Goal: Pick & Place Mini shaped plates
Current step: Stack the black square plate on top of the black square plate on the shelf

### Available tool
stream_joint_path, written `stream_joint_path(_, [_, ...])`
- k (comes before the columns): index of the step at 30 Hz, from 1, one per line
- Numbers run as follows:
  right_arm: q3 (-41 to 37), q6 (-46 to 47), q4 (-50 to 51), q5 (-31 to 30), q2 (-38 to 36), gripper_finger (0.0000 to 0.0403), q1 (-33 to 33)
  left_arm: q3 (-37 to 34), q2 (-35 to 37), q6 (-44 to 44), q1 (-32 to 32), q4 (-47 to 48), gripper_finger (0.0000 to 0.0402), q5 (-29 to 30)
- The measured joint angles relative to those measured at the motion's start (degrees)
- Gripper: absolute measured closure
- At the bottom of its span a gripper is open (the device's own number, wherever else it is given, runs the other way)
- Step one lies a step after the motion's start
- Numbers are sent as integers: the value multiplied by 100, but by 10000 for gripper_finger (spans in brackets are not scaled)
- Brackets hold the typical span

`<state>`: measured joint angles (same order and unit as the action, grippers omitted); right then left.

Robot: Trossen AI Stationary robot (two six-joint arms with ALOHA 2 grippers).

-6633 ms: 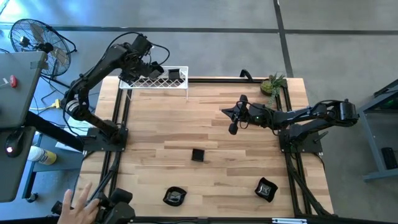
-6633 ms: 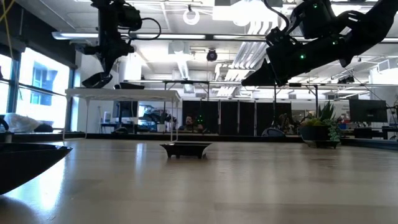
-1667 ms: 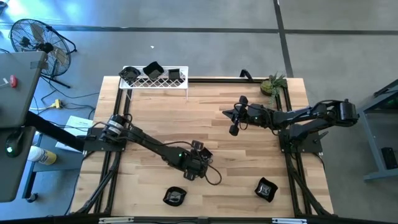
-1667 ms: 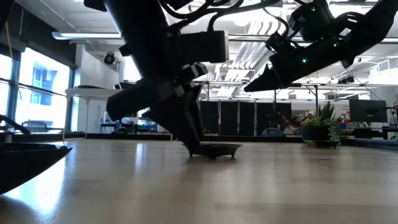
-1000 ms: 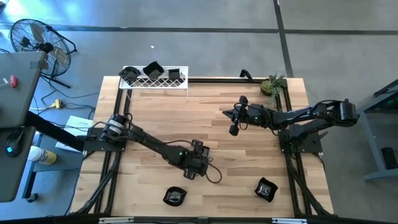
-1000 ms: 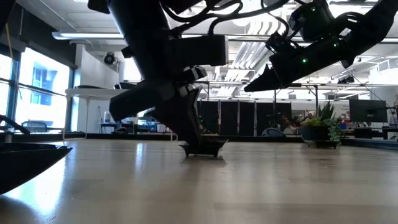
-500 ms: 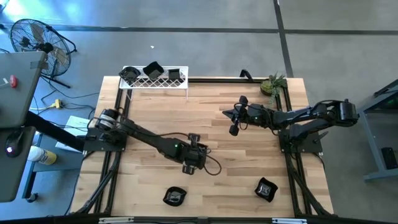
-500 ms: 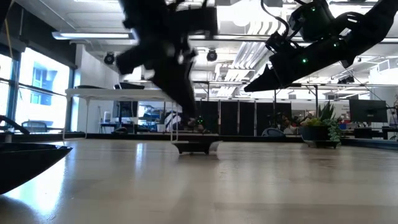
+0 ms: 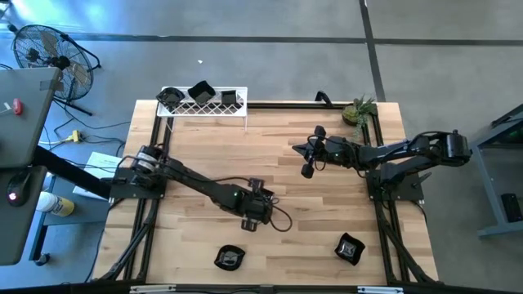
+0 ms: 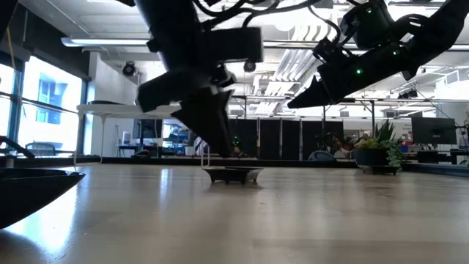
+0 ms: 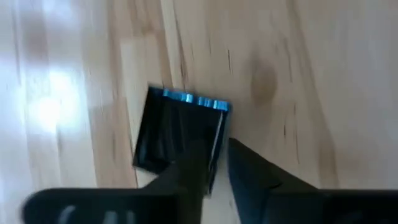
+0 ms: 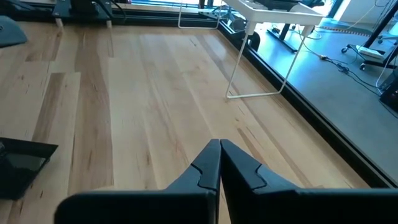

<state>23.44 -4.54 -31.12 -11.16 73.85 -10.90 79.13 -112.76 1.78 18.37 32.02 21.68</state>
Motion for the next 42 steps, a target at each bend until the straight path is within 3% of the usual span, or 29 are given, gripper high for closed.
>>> stream_joint_path(7, [0, 0, 1, 0, 1, 400, 0, 14, -75, -32, -4, -71, 275, 56])
stream_joint_path(23, [0, 0, 1, -2, 2, 401, 0, 3, -471, -171, 7, -144, 271, 183])
stream_joint_path(28, [0, 0, 1, -2, 1, 397, 0, -1, -473, -160, 9, -162, 300, 200])
stream_joint_path(36, [0, 0, 1, -2, 1, 400, 0, 5, -483, -155, -1, -19, 387, 252])
stream_joint_path(42, [0, 0, 1, -1, 2, 397, 0, 305, -495, -157, -4, 333, 394, 340])
